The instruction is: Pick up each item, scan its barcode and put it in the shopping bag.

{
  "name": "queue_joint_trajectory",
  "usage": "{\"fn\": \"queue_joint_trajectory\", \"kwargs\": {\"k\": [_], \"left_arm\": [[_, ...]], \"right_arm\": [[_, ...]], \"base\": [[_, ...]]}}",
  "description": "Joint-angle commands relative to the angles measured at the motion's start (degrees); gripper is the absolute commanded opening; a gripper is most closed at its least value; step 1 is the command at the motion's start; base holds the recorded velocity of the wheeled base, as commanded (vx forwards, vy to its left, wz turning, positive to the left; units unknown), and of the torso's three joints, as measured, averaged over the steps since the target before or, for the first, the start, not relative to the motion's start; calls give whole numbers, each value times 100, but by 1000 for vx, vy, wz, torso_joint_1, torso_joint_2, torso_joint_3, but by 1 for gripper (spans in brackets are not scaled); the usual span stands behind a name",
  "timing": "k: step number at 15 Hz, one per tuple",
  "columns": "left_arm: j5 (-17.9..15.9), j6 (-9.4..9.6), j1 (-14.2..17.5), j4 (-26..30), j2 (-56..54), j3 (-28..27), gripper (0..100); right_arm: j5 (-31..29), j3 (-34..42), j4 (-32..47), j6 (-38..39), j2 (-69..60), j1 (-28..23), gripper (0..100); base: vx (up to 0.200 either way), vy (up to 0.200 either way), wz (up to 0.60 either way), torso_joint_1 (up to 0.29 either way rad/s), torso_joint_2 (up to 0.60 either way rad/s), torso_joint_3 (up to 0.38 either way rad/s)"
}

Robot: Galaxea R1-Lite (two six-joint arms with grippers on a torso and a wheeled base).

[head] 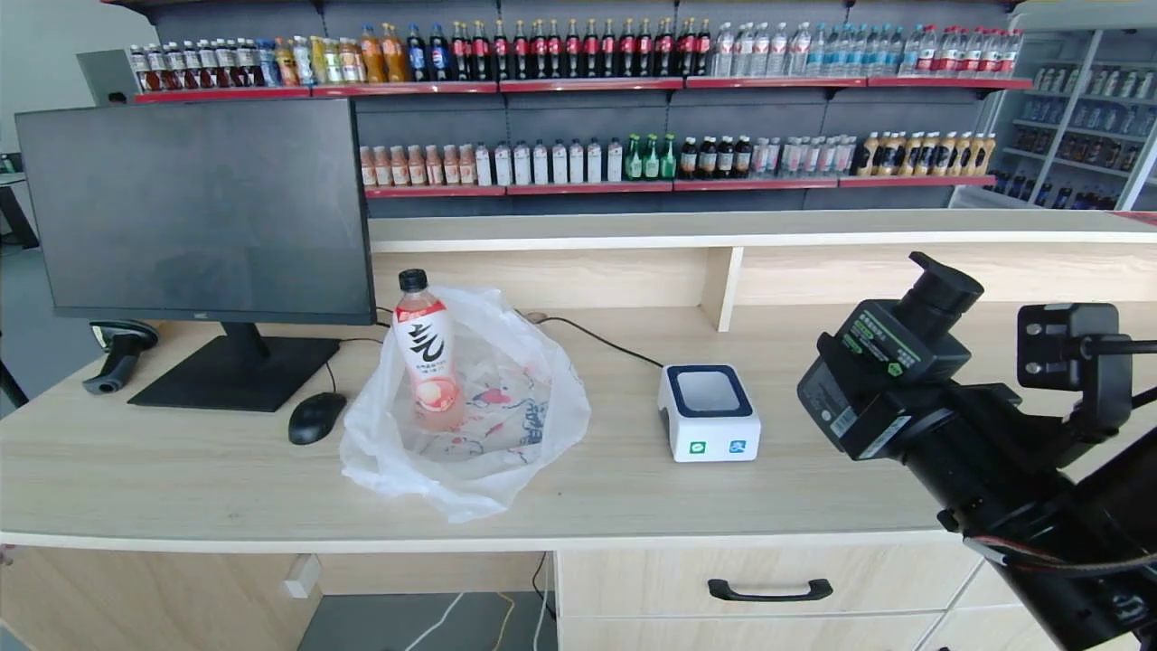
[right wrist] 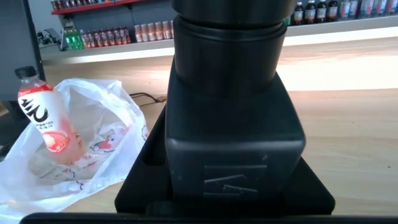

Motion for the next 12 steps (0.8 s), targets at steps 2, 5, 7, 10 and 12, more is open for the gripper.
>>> {"fn": "queue_joint_trajectory", "kwargs": {"k": [2, 5, 7, 10, 12], "left_arm": [[1, -2, 0, -1, -2, 0, 100], [1, -2, 0, -1, -2, 0, 100], [1, -2, 0, -1, -2, 0, 100], [1, -2, 0, -1, -2, 0, 100], [1, -2, 9, -1, -2, 0, 100]], "right_arm": [[1, -1, -6, 0, -24, 7, 0], [45, -28, -6, 0, -42, 24, 0], [449, -45, -6, -62, -59, 16, 0], [1240, -151, -6, -809, -68, -230, 0], [2541, -511, -6, -1661, 125, -846, 0]], "base": [[0, 0, 0, 0, 0, 0], [0, 0, 0, 0, 0, 0], [0, 0, 0, 0, 0, 0], [0, 0, 0, 0, 0, 0], [0, 0, 0, 0, 0, 0]]}}
